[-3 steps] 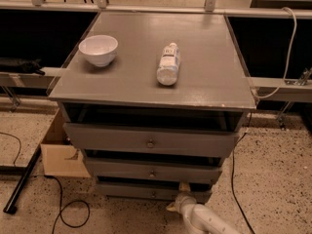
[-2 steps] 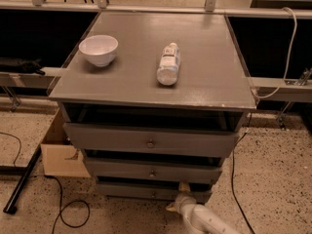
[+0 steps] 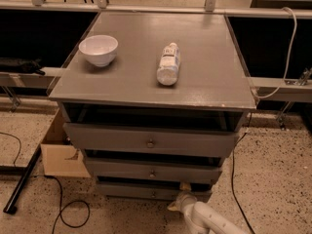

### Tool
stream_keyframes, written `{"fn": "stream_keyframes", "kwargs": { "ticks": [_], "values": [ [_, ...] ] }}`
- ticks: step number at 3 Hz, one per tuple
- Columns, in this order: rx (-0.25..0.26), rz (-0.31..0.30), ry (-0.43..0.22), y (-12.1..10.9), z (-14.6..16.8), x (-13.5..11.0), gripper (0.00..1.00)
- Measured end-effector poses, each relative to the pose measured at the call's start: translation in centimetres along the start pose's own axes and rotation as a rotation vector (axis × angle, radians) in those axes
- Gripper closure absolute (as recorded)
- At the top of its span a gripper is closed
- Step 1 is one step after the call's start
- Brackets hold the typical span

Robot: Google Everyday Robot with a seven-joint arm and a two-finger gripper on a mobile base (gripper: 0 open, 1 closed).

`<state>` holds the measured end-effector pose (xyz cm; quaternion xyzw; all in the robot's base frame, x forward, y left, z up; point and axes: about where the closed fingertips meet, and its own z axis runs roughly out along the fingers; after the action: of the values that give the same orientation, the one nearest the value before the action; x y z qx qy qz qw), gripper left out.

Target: Open bottom drawer

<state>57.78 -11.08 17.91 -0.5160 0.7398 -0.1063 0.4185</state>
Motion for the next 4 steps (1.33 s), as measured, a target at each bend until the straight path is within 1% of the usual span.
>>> {"fn": "stream_keyframes", "kwargs": {
  "ticks": [1, 2, 4],
  "values": [
    [-0.005, -0.021, 0.045, -0.79, 1.76, -0.4, 0.0],
    [-0.005, -0.021, 0.045, -0.79, 1.76, -0.4, 0.0],
    [-0.005, -0.021, 0.045, -0.79, 1.76, -0.4, 0.46]
  ]
}}
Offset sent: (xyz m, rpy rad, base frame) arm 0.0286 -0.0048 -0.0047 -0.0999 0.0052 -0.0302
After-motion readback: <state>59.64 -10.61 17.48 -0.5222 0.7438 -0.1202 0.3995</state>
